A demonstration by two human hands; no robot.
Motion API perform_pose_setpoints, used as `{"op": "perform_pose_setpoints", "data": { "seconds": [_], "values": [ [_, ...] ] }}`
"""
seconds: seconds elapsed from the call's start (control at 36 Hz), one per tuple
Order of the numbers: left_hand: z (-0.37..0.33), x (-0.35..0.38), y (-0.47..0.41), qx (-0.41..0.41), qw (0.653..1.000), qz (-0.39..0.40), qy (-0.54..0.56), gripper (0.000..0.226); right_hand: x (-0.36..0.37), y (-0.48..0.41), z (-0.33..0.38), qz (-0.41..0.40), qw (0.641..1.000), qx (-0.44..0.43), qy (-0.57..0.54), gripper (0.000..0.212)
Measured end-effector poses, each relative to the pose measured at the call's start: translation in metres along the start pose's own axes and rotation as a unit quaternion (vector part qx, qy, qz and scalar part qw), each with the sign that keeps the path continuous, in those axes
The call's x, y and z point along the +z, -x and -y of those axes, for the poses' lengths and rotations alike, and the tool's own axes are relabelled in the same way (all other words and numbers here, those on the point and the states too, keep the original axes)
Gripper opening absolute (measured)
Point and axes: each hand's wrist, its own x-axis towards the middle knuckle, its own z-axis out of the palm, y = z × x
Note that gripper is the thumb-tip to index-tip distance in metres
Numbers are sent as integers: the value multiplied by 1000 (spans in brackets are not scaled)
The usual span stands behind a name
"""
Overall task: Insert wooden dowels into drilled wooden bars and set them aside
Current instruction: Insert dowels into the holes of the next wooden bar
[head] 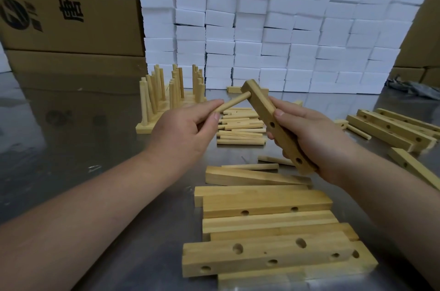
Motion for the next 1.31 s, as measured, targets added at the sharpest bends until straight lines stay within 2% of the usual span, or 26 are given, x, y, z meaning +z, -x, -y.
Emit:
{"op": "perform_pose_setpoints", "data": {
  "seconds": [0.19,0.33,0.5,0.81,0.94,1.03,1.22,1.31],
  "values": [
    [0,-1,-2,0,1000,-4,-18,28,2,6,2,16,998,-33,49,44],
    [-2,-1,-2,2,1000,-10,-22,27,2,4,2,12,996,-49,78,33],
    [-4,1,-2,2,1000,-15,-12,20,0,5,3,11,994,-58,91,41],
    [-8,4,-7,-112,991,5,78,23,-1,9,8,-10,989,-70,130,42],
    [-10,0,-10,-164,978,34,120,17,0,10,9,-3,989,-68,129,40],
    [-12,-1,-11,-189,969,46,154,23,1,11,9,-1,989,-71,128,40],
    [-12,-3,-15,-275,909,91,299,23,0,11,9,0,986,-76,145,38],
    [-11,-2,-15,-273,909,102,297,23,0,9,5,-8,985,-76,156,37]
  ]
}}
